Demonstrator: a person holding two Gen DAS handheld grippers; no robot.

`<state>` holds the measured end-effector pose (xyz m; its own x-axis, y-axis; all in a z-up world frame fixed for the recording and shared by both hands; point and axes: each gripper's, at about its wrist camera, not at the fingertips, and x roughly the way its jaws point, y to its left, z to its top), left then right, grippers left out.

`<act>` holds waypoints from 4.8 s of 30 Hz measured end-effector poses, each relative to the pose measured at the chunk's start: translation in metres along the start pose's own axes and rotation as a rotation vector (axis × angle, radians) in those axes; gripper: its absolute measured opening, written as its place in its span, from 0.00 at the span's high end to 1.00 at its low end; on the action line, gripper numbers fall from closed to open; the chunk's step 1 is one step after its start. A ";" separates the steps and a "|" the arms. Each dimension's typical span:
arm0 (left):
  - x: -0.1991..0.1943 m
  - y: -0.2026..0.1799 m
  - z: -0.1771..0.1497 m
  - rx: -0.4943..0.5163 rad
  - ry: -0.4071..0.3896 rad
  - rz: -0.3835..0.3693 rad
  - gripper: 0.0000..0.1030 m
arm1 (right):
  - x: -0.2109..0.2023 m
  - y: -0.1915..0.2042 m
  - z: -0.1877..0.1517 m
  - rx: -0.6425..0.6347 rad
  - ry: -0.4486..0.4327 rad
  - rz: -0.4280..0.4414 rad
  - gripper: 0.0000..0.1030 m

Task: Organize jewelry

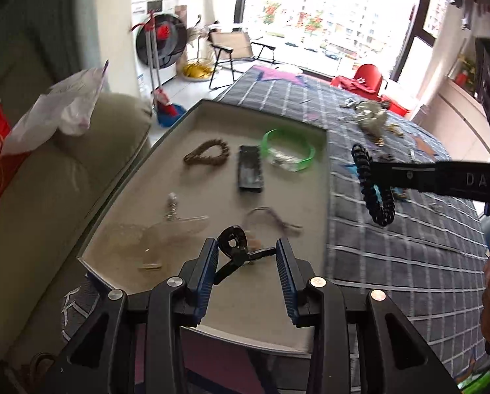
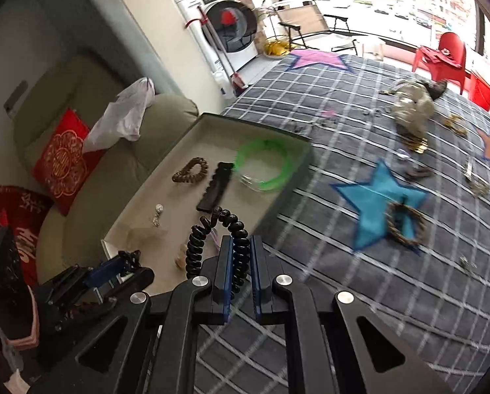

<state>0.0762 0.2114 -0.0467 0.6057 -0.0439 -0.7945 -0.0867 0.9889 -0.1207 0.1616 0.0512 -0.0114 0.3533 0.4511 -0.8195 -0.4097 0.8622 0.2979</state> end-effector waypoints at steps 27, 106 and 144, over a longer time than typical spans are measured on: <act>0.045 0.021 -0.001 -0.057 0.068 0.096 0.37 | 0.105 0.024 0.013 -0.093 0.171 -0.108 0.89; -0.119 0.002 -0.054 -0.120 -0.093 0.288 0.00 | -0.094 0.062 -0.077 -0.115 -0.174 -0.240 0.00; -0.124 0.007 -0.053 -0.124 -0.096 0.296 0.00 | -0.096 0.071 -0.074 -0.118 -0.180 -0.235 0.00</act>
<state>-0.0418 0.2160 0.0195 0.6114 0.2621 -0.7466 -0.3621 0.9316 0.0305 0.0362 0.0516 0.0522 0.5891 0.2856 -0.7560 -0.3904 0.9196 0.0432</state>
